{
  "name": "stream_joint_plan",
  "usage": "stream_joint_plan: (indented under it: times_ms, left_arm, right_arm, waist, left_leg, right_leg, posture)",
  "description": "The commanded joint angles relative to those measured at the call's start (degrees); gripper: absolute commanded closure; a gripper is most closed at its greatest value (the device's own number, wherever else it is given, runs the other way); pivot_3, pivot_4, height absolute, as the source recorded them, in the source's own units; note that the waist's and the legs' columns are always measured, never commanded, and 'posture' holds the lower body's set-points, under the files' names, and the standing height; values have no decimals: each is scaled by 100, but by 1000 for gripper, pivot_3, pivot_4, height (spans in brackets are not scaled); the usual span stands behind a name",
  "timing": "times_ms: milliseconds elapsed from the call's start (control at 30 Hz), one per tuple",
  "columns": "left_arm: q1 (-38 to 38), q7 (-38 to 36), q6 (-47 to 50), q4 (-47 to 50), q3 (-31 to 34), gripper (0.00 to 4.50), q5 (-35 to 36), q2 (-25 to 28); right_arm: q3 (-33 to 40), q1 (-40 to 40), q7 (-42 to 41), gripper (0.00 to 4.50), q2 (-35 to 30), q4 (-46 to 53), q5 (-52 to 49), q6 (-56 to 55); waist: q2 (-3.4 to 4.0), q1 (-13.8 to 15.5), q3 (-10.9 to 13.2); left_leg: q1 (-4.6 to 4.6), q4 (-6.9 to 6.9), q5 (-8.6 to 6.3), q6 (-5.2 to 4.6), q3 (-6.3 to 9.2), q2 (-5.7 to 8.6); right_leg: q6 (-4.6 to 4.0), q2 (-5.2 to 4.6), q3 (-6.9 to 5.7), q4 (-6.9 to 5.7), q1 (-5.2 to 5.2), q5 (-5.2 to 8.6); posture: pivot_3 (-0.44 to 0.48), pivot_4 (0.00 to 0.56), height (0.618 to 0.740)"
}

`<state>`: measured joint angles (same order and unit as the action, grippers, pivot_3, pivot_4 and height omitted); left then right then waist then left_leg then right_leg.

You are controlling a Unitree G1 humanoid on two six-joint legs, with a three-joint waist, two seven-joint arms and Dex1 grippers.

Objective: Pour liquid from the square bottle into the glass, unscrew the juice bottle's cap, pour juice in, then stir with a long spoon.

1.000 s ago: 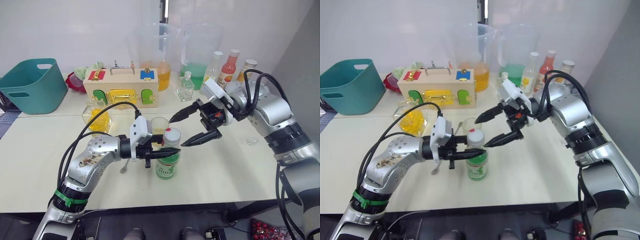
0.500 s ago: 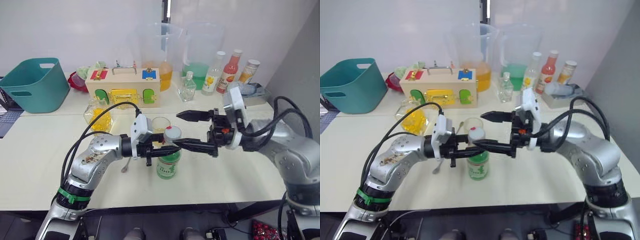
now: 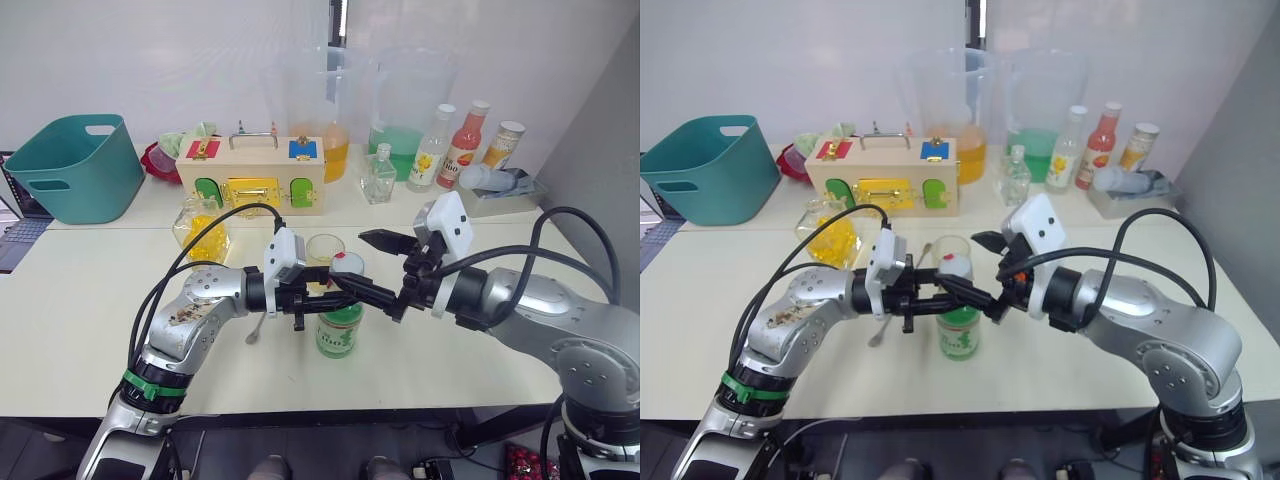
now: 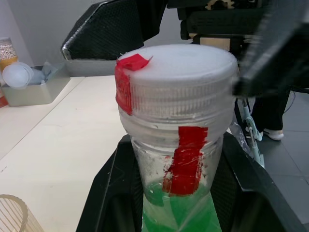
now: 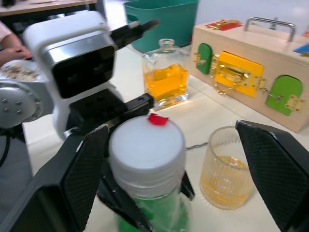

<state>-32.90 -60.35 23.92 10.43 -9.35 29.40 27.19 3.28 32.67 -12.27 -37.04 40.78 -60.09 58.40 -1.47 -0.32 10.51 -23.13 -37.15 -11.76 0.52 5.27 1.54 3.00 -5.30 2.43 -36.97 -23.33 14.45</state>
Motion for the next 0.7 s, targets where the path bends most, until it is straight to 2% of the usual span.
stream_joint_plan:
  times_ms: [33,200,300,500,633,700]
  left_arm:
    - [-82,-27,-61,-80,-88,3102,-167,-14]
    - [-139,-33,-34,-89,-118,3102,-170,-78]
    - [-133,-42,-18,-73,-116,3102,-163,-71]
    - [-115,-37,-19,-77,-87,3102,-174,-39]
    - [-77,13,-22,-37,-58,3102,-194,-7]
    - [-49,45,15,41,-27,3102,-182,13]
  right_arm:
    - [227,67,411,37,-15,211,-240,160]
    - [211,35,809,37,9,295,-470,230]
    - [189,-21,947,836,-12,348,-568,209]
    - [128,-143,773,2790,-131,371,-577,107]
    - [5,-250,0,2821,-462,293,-317,-114]
    - [-132,-245,-789,2821,-730,58,-79,-351]
  waist:
    - [0,2,0]
    - [0,1,0]
    - [0,3,0]
    - [0,3,0]
    - [0,5,0]
    - [0,4,0]
  left_leg:
    - [0,0,0,0,0,0]
    - [1,0,0,0,0,0]
    - [0,0,0,0,0,0]
    - [1,0,0,-1,1,0]
    - [3,0,0,-1,1,1]
    - [5,0,0,-1,1,-1]
  right_leg:
    - [0,0,0,0,1,0]
    - [0,0,-1,1,2,0]
    - [0,0,-1,1,3,0]
    - [1,0,-2,2,6,0]
    - [2,1,-3,11,12,1]
    - [2,3,-3,13,14,1]
  posture:
    - [0,150,740]
    - [0,150,740]
    - [0,150,740]
    - [0,150,740]
    - [0,150,740]
    - [0,150,740]
